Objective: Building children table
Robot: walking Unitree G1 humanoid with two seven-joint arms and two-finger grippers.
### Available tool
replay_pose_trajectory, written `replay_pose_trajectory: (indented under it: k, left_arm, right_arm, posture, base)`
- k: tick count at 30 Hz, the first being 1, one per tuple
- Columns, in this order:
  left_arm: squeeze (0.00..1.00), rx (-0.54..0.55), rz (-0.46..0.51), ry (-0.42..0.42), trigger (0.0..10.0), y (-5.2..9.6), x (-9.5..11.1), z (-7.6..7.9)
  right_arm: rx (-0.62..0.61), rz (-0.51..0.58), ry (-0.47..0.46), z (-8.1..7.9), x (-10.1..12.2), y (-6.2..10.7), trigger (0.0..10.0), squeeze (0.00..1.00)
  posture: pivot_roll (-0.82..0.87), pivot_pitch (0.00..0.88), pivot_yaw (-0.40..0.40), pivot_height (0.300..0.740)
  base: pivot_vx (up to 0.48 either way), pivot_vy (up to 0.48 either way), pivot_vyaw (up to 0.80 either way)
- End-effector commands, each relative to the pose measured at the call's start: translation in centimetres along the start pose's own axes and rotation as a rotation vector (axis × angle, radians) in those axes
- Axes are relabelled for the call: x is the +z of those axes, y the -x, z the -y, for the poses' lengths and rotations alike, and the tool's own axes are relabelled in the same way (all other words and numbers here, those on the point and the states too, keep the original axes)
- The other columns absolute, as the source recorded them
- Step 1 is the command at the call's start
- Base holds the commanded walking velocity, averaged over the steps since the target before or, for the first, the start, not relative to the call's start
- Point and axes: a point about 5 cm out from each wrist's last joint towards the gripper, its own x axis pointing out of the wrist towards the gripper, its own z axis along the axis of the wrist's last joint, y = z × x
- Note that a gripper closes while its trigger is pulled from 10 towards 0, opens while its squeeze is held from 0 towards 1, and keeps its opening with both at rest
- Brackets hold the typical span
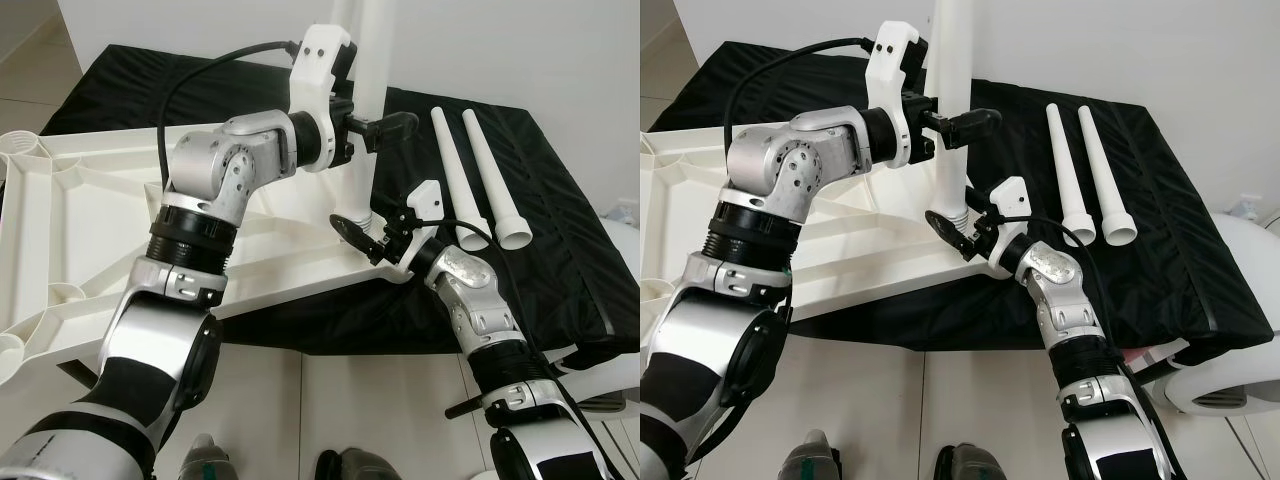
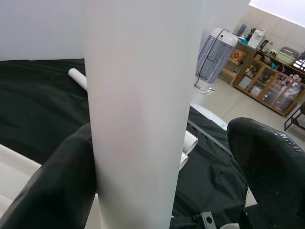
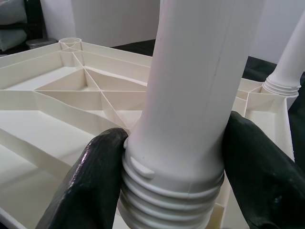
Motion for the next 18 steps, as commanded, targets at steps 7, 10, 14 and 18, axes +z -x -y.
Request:
replay_pose_trajectory:
  k: [7,10,14,18]
  left_arm:
    - [0.0,-0.059,0.042,-0.021,0.0,-0.5,1.26,0.63]
    - [0.0,-0.06,0.05,-0.026,0.0,-0.5,1.43,0.63]
    - [0.0,-0.072,0.061,-0.049,0.0,-0.52,1.62,0.85]
    - [0.0,-0.083,0.062,-0.069,0.0,-0.53,1.59,1.13]
  right_arm:
    - [0.013,-0.006,0.021,-0.06,0.07,0.1,10.0,0.0]
    - [0.014,-0.009,0.012,-0.05,0.02,0.12,10.0,0.0]
    - [0.008,-0.012,0.001,0.1,0.0,0.14,10.0,0.0]
    - [-0.001,-0.016,-0.006,0.25,0.0,0.12,10.0,0.0]
  posture:
    - [0.05,0.016,-0.097,0.74]
    - [0.05,0.017,-0.098,0.74]
    - [0.05,0.019,-0.099,0.74]
    - [0.06,0.021,-0.099,0.74]
  base:
    - [0.0,0.0,0.0]
    - [0.0,0.0,0.0]
    - [0.0,0.0,0.0]
    - [0.0,0.0,0.0]
